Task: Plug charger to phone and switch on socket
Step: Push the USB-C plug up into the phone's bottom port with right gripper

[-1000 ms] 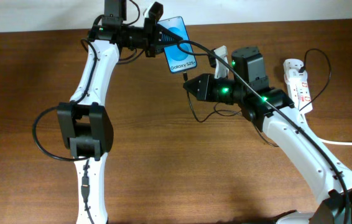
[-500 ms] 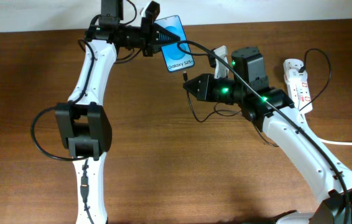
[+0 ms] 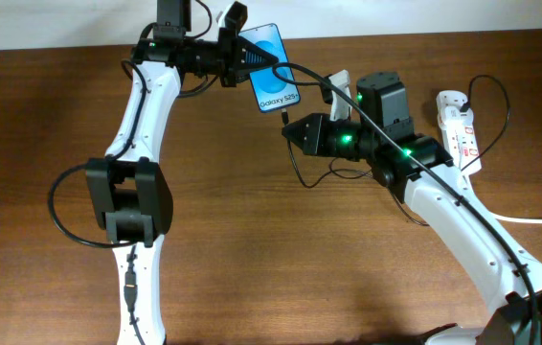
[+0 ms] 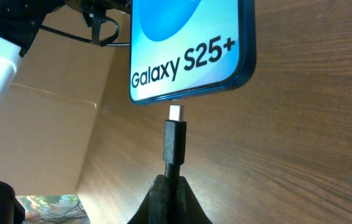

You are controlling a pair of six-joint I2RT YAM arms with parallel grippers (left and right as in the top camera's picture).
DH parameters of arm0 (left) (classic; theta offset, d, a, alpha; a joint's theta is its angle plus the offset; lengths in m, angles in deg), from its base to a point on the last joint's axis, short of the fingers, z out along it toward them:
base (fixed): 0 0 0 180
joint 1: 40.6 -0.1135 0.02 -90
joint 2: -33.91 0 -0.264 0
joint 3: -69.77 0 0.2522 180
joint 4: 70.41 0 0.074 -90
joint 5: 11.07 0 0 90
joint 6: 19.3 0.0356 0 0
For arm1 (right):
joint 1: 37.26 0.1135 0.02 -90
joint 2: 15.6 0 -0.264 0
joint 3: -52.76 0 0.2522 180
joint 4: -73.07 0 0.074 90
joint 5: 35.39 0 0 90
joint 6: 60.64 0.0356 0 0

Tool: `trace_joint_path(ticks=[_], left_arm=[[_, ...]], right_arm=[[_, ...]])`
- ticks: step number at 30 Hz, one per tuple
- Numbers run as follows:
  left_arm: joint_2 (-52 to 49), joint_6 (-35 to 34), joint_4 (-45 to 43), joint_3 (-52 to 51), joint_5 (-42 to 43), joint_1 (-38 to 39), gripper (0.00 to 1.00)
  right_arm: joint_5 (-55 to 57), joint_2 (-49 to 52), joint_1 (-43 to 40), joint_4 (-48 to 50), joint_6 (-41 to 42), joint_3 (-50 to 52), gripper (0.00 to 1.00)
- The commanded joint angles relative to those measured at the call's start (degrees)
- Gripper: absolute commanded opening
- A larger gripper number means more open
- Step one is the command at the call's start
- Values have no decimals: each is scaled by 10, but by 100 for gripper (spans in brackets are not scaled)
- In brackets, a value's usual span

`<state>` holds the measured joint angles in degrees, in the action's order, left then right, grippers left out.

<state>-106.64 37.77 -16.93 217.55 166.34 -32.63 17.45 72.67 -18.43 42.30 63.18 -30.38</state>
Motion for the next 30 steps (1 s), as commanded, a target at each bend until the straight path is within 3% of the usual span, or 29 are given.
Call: trace_joint_path(ticks=[1,30], left_arm=[[17,13,3,3,16,5,0],[17,0,3,3,20,10,0]], right_arm=[[-5,2,-2,3,-10,-1,4],[-5,2,-1,-2,-15,0,4]])
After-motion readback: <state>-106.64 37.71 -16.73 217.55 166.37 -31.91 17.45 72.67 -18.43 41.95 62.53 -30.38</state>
